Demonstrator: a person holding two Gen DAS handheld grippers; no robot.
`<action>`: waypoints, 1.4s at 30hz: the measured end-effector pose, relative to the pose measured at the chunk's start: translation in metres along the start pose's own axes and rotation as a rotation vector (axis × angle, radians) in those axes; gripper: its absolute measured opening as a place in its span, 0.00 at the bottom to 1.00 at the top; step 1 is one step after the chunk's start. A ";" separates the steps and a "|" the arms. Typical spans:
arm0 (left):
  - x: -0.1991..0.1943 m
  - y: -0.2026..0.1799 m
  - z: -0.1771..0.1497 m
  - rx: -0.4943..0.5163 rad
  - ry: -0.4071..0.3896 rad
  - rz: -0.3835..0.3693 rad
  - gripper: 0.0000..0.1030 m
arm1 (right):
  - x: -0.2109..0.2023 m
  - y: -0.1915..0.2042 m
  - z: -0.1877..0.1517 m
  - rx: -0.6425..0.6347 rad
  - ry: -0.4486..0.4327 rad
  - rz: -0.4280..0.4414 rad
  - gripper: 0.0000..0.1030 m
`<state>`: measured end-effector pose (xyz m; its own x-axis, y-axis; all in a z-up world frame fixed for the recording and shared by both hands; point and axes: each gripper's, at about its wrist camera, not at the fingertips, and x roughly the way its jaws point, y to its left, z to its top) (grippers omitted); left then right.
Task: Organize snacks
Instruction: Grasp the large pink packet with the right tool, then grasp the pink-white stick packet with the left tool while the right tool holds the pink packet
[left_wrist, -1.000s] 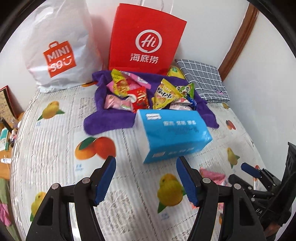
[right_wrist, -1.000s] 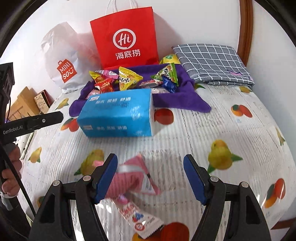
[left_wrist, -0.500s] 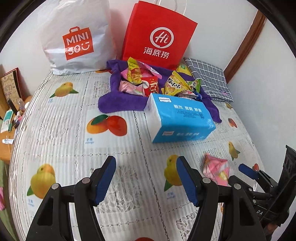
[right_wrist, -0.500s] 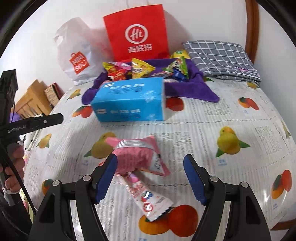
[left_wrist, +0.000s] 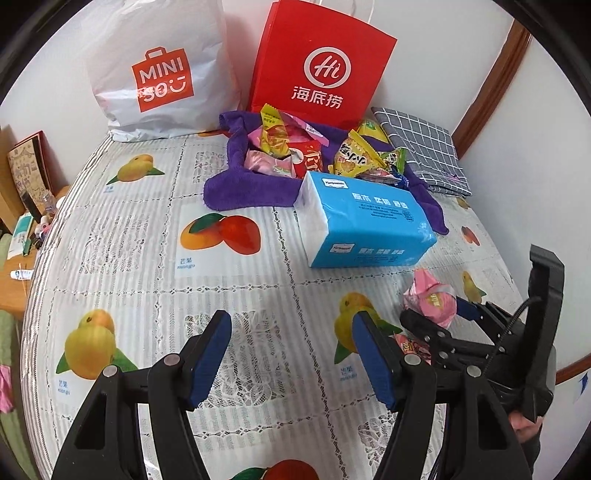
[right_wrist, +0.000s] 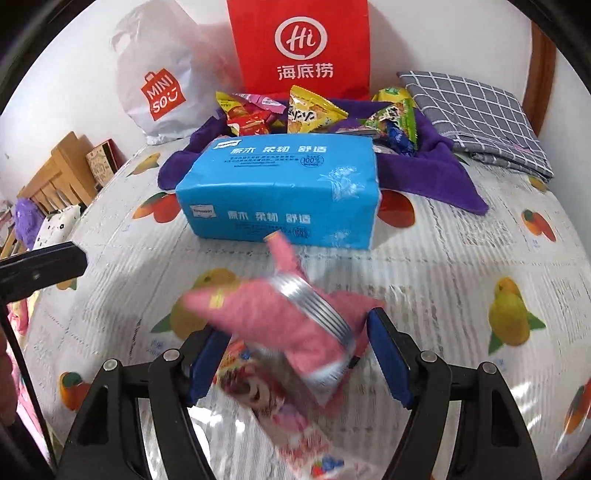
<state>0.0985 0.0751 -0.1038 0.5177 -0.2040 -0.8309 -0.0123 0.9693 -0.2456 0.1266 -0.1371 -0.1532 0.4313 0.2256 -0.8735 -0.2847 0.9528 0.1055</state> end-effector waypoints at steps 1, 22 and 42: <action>0.000 0.000 0.000 -0.001 0.001 0.002 0.64 | 0.002 0.000 0.002 -0.006 -0.002 0.004 0.72; 0.037 -0.060 -0.019 0.079 0.084 -0.036 0.64 | -0.067 -0.088 -0.016 0.130 -0.148 -0.056 0.50; 0.043 -0.096 -0.071 0.100 0.160 -0.113 0.67 | -0.071 -0.118 -0.045 0.164 -0.141 -0.074 0.50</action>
<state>0.0610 -0.0368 -0.1509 0.3682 -0.3231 -0.8718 0.1273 0.9464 -0.2970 0.0905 -0.2747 -0.1248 0.5646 0.1687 -0.8079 -0.1098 0.9855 0.1290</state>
